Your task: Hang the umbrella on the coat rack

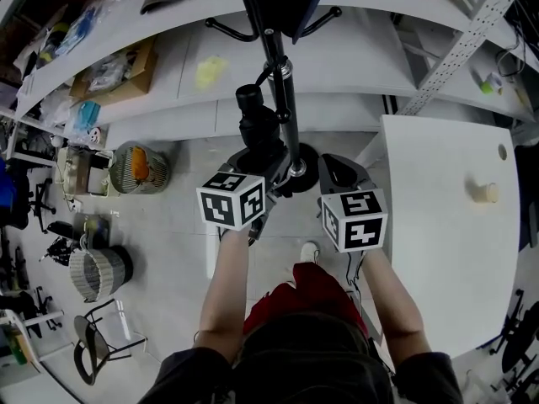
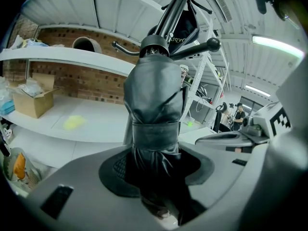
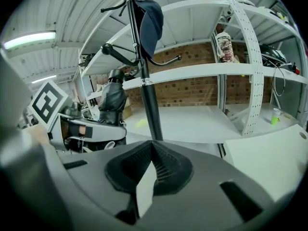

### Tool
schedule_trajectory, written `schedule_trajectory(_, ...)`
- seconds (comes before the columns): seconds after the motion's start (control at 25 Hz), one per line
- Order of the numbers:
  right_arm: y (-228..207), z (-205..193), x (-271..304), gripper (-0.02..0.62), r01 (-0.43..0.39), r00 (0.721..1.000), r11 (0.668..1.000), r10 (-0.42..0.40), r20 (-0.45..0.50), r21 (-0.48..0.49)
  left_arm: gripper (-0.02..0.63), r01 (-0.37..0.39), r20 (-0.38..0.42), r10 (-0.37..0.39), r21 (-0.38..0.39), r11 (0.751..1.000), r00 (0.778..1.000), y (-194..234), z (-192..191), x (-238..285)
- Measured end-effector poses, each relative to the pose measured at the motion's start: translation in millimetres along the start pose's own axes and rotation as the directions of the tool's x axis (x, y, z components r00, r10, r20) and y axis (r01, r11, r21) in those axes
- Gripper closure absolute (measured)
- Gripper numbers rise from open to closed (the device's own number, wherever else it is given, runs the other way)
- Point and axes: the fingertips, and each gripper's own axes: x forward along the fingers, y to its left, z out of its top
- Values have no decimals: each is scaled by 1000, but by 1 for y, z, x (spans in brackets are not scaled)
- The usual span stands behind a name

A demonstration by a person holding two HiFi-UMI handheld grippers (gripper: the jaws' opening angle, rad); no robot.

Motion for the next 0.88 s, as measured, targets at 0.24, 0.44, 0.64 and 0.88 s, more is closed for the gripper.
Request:
schedule_trajectory(0.24,7,-9,21,577,-39,998,999,40,-49,11,403,-35,-9,35,-11,999,999,6,-6,4)
schedule_trajectory(0.44,8,-14,29,577,-47,996,999,47,-72,9,402,-41,-17,41,-23,999,999,8,-17,9)
schedule_trajectory(0.64,7,-18,33,577,-46,995,999,46,-89,3,402,-58,-35,57,-27,998,998,10,-28,13)
schedule_trajectory(0.88,6,-23,38,577,-41,993,999,42,-107,8,400,-80,-41,80,3,997,996,10,-35,19)
